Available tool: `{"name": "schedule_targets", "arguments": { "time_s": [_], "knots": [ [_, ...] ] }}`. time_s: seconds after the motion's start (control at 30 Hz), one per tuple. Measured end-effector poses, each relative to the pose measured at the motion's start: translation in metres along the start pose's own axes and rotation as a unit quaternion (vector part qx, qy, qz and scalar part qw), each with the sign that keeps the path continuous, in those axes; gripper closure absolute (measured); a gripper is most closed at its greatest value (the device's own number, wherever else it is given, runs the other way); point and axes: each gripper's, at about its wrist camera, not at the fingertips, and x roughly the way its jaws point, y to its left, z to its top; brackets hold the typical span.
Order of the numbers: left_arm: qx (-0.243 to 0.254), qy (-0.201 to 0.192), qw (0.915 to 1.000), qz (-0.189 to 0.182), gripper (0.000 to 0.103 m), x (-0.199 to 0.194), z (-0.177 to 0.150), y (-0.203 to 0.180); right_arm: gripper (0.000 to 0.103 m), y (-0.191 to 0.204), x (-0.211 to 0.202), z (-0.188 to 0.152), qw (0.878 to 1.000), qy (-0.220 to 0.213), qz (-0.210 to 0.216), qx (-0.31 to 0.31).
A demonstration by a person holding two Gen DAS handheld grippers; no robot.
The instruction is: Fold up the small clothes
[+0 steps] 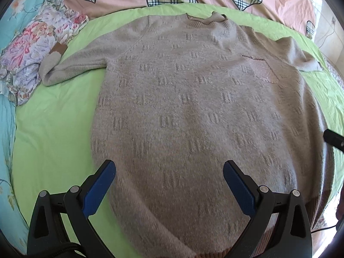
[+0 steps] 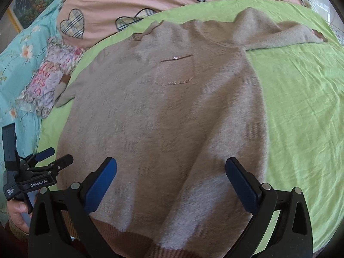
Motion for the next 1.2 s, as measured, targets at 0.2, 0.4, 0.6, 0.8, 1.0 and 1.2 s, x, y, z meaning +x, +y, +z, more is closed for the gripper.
{"name": "schedule_targets", "arguments": {
  "time_s": [0.2,0.4,0.6,0.8,1.0,1.2],
  "knots": [
    [-0.004,-0.012,0.9999,0.009,0.003,0.010,0.024,0.004,0.002,-0.043,-0.007,0.027,0.999,0.011,-0.018,0.045],
    [-0.009,-0.016,0.9997,0.019,0.003,0.022,0.050,0.006,0.002,-0.100,-0.010,0.061,0.994,-0.002,-0.016,0.108],
    [-0.017,-0.015,0.9997,0.011,0.003,0.033,0.073,0.003,0.004,-0.166,-0.008,0.100,0.988,-0.029,-0.059,0.142],
    [0.004,-0.003,0.9998,0.022,0.003,0.048,0.083,-0.012,0.021,-0.239,-0.007,0.145,0.976,-0.060,-0.116,0.171],
    [0.008,0.007,0.9997,0.023,0.003,0.063,0.094,-0.025,0.036,-0.327,-0.001,0.182,0.953,-0.101,-0.151,0.243],
    [0.017,0.025,0.9991,0.029,0.003,0.079,0.099,-0.035,0.044,-0.395,0.021,0.215,0.932,-0.110,-0.199,0.281]
  ]
}}
